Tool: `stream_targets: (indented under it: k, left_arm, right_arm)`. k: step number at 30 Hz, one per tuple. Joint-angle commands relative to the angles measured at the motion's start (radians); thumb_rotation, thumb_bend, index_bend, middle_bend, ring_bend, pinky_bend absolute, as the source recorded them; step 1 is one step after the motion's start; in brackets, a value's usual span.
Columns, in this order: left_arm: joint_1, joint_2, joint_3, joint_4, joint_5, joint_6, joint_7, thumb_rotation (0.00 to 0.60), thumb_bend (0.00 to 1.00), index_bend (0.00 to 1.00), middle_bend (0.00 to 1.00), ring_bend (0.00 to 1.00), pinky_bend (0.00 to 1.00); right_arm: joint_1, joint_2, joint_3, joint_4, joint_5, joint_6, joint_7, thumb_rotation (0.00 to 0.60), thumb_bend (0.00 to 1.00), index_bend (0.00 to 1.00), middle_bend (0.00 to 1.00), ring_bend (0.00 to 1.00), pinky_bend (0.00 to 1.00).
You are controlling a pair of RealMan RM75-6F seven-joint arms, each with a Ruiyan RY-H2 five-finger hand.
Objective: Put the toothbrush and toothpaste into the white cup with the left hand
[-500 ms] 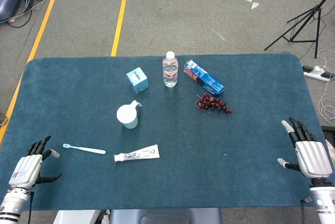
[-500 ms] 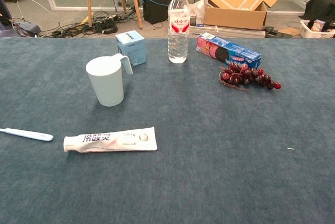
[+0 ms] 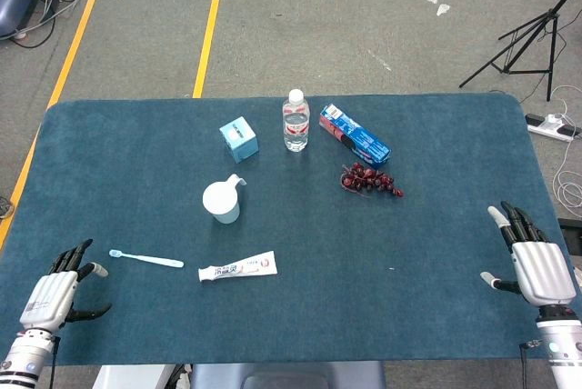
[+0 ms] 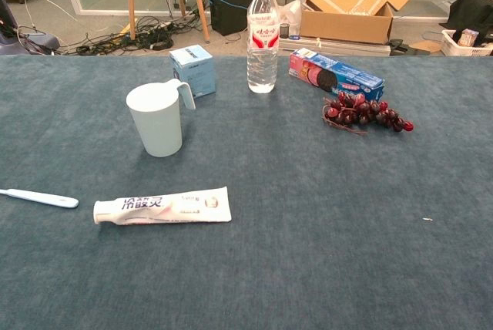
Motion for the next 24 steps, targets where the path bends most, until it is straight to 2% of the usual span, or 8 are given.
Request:
stream_targets:
  k: [1, 10, 18, 24]
  left_arm:
    - [-0.015, -0.017, -0.005, 0.011, 0.018, -0.011, -0.012, 0.6, 0.15, 0.4, 0.0, 0.0, 0.0]
    - [-0.124, -0.005, -0.044, -0.009, 0.021, -0.14, -0.006, 0.6, 0.14, 0.41, 0.0, 0.0, 0.0]
    - [-0.217, -0.044, -0.085, 0.05, -0.076, -0.25, 0.054, 0.6, 0.14, 0.41, 0.0, 0.0, 0.0]
    - [-0.255, -0.086, -0.092, 0.111, -0.14, -0.296, 0.092, 0.6, 0.14, 0.41, 0.0, 0.0, 0.0]
  right_arm:
    - [-0.005, 0.005, 0.005, -0.003, 0.003, 0.011, 0.005, 0.6, 0.0, 0.01, 0.0, 0.0, 0.26]
    - [-0.019, 0.02, 0.001, -0.018, -0.024, 0.046, 0.02, 0.6, 0.0, 0.01, 0.0, 0.0, 0.26]
    - [-0.022, 0.026, 0.0, -0.02, -0.03, 0.05, 0.03, 0.6, 0.0, 0.01, 0.0, 0.0, 0.26]
    - [-0.023, 0.022, -0.002, -0.021, -0.033, 0.052, 0.022, 0.6, 0.0, 0.01, 0.0, 0.0, 0.26]
